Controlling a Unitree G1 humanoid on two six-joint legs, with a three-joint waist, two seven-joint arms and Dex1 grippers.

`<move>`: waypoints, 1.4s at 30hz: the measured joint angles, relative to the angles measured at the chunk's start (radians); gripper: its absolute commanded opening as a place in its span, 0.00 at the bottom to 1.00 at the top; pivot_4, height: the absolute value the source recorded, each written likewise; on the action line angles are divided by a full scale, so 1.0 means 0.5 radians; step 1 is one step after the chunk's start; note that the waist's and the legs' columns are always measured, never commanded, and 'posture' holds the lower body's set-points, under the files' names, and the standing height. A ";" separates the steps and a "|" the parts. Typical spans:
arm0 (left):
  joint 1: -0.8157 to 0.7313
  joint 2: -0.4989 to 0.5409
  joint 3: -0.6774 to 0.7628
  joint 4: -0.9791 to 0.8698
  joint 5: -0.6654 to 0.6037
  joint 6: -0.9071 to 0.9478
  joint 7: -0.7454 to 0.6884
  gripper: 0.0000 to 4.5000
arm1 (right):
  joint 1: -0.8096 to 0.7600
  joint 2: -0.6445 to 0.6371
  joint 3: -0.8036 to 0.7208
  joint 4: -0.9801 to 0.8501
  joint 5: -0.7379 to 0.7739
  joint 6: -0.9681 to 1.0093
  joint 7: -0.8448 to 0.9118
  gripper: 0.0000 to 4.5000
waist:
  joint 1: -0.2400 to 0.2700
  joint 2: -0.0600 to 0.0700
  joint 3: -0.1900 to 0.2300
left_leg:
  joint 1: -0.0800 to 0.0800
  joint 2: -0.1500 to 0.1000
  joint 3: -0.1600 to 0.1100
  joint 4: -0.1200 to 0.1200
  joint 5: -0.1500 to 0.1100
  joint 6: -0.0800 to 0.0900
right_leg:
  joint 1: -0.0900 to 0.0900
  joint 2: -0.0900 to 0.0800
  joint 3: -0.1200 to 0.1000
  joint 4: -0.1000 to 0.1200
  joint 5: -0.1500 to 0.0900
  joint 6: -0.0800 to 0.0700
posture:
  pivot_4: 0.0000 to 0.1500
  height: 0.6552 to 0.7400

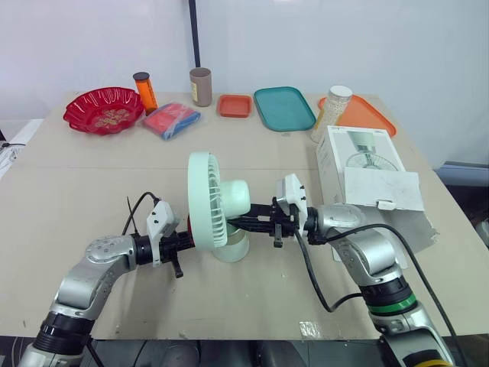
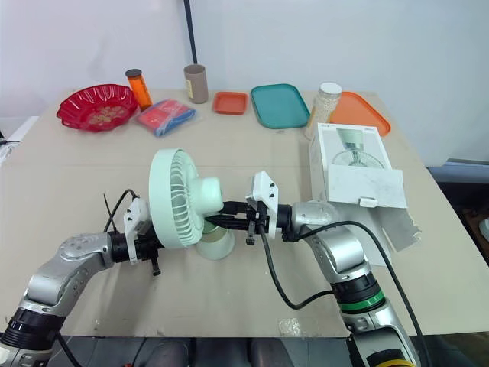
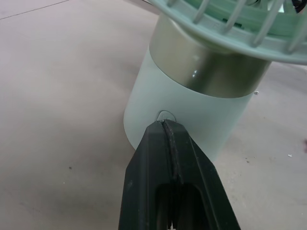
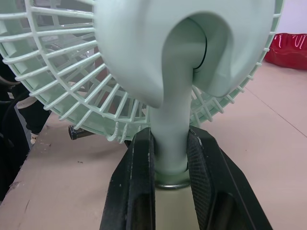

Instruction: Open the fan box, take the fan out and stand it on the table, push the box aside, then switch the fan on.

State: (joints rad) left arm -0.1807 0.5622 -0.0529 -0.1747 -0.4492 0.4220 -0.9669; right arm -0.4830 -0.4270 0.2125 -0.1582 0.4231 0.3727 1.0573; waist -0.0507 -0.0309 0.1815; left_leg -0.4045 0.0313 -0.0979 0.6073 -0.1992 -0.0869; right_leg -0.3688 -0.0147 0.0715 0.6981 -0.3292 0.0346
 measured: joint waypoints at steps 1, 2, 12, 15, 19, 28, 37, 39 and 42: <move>0.000 0.000 0.000 0.000 0.000 0.000 0.000 0.01 | 0.000 0.000 0.001 0.000 0.000 0.000 0.000 0.09 | 0.000 0.000 0.000 | 0.000 0.000 0.000 0.000 0.000 0.000 | 0.000 0.000 0.000 0.000 0.000 0.000 | 1.00 1.00; 0.000 0.000 0.000 0.000 0.000 0.000 0.000 0.01 | 0.000 0.000 0.001 0.000 0.000 0.000 0.000 0.09 | 0.000 0.000 0.000 | 0.000 0.000 0.000 0.000 0.000 0.000 | 0.000 0.000 0.000 0.000 0.000 0.000 | 1.00 1.00; 0.055 0.114 0.183 -0.090 -0.039 0.005 0.042 0.01 | -0.017 -0.027 -0.028 0.016 0.007 0.002 0.010 0.09 | -0.005 0.000 0.000 | 0.001 0.001 0.000 0.000 0.000 0.000 | 0.000 0.000 0.000 0.000 0.000 0.000 | 1.00 1.00; 0.143 0.215 0.384 -0.183 -0.109 0.050 0.062 0.01 | -0.035 -0.053 -0.050 0.019 0.036 0.049 0.010 0.09 | -0.004 0.000 0.000 | 0.000 0.000 0.000 0.000 0.000 0.000 | -0.001 0.000 0.000 0.000 0.000 0.000 | 1.00 1.00; 0.313 0.312 0.654 -0.281 -0.181 0.117 0.124 0.18 | -0.053 -0.081 -0.132 0.028 0.068 0.124 -0.030 0.09 | 0.005 0.001 0.001 | -0.002 0.000 0.000 -0.001 0.000 0.000 | -0.002 -0.001 0.000 -0.001 0.000 0.001 | 1.00 1.00; 0.649 0.212 0.819 -0.552 -0.395 0.197 0.261 0.90 | -0.213 0.034 -0.204 0.116 0.124 0.179 -0.099 0.09 | 0.001 0.001 0.001 | -0.002 0.001 0.001 -0.001 0.000 0.001 | -0.003 -0.001 0.001 0.000 0.000 -0.001 | 1.00 1.00; 0.662 0.157 0.784 -0.550 -0.292 0.155 0.398 0.99 | -0.502 0.208 -0.182 0.633 -0.017 0.018 -0.118 0.09 | -0.007 0.001 0.001 | -0.003 0.001 0.002 -0.002 0.000 0.001 | -0.005 0.000 0.001 0.000 0.000 -0.001 | 1.00 1.00; 0.663 0.155 0.751 -0.551 -0.289 0.154 0.405 0.99 | -0.598 0.283 -0.180 0.800 -0.080 -0.049 -0.167 0.09 | -0.009 0.001 0.001 | -0.003 0.002 0.002 -0.002 0.000 0.000 | -0.005 0.000 0.001 0.000 0.001 -0.001 | 1.00 1.00; 0.661 0.149 0.726 -0.551 -0.282 0.154 0.424 0.99 | -0.667 0.339 -0.178 0.985 -0.155 -0.153 -0.185 0.09 | -0.005 0.001 0.001 | -0.004 0.002 0.002 -0.003 0.000 0.001 | -0.005 -0.001 0.001 -0.001 0.000 -0.001 | 1.00 1.00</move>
State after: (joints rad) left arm 0.1497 0.6367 0.3102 -0.4500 -0.5903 0.4991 -0.7550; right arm -0.8167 -0.2573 0.1234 0.3343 0.3454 0.2963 0.9648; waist -0.0535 -0.0305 0.1819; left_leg -0.4066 0.0320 -0.0968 0.6060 -0.1995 -0.0867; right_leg -0.3715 -0.0149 0.0718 0.6974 -0.3290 0.0341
